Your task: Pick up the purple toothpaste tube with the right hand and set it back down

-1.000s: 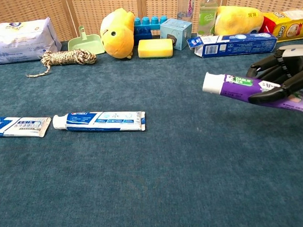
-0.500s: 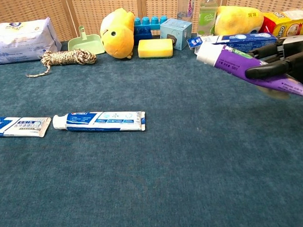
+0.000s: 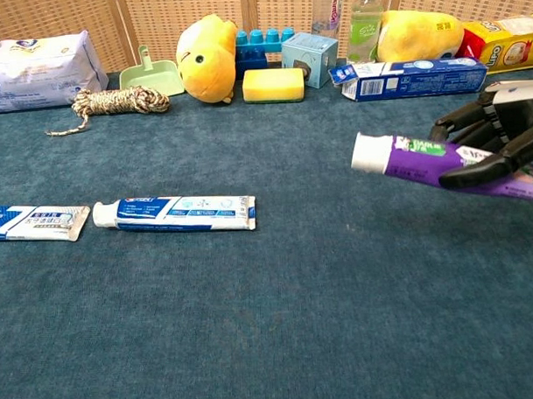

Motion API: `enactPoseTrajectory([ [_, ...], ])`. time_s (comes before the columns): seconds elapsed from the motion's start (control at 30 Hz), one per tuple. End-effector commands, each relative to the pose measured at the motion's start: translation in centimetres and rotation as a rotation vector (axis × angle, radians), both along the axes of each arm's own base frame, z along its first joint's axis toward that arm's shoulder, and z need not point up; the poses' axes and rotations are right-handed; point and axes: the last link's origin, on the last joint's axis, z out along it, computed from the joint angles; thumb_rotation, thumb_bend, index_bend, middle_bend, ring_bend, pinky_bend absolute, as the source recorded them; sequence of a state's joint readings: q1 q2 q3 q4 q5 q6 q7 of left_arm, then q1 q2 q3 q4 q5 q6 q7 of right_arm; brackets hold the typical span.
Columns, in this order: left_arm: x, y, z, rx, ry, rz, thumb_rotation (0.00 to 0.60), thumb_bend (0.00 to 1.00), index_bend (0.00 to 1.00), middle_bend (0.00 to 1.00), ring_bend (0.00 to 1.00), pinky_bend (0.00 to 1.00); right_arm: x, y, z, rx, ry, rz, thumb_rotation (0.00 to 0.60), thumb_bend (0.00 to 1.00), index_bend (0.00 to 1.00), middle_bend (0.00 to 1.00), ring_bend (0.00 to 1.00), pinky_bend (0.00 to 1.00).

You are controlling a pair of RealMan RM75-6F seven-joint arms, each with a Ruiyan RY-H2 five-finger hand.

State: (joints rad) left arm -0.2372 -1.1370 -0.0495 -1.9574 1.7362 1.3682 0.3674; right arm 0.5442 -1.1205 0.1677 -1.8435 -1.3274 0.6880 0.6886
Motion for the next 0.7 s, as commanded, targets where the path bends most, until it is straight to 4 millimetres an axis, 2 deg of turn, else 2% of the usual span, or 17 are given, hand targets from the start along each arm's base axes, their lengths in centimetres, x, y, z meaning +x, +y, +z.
enactPoseTrajectory([
  [0.03, 1.1, 0.6, -0.5, -0.02, 0.001, -0.058, 0.6, 0.24, 0.21, 0.12, 0.09, 0.1, 0.3, 0.3, -0.2, 0.011, -0.004, -0.002, 0.6, 0.32, 0.87, 0.74, 0.68, 0.77],
  [0.23, 2.7, 1.4, -1.8, -0.077, 0.02, -0.165, 0.6, 0.24, 0.21, 0.12, 0.09, 0.1, 1.0, 0.6, -0.4, 0.048, -0.015, 0.0, 0.6, 0.32, 0.87, 0.74, 0.68, 0.77],
  [0.5, 5.3, 2.2, -5.3, -0.171, 0.031, -0.391, 0.6, 0.24, 0.21, 0.12, 0.08, 0.1, 2.4, 1.6, -1.0, 0.104, -0.006, 0.044, 0.6, 0.32, 0.87, 0.74, 0.68, 0.77],
  [0.7, 5.8, 1.9, -7.4, -0.211, 0.031, -0.482, 0.6, 0.24, 0.21, 0.1, 0.05, 0.1, 3.3, 1.8, -1.6, 0.138, -0.013, 0.055, 0.6, 0.32, 0.87, 0.74, 0.68, 0.77],
])
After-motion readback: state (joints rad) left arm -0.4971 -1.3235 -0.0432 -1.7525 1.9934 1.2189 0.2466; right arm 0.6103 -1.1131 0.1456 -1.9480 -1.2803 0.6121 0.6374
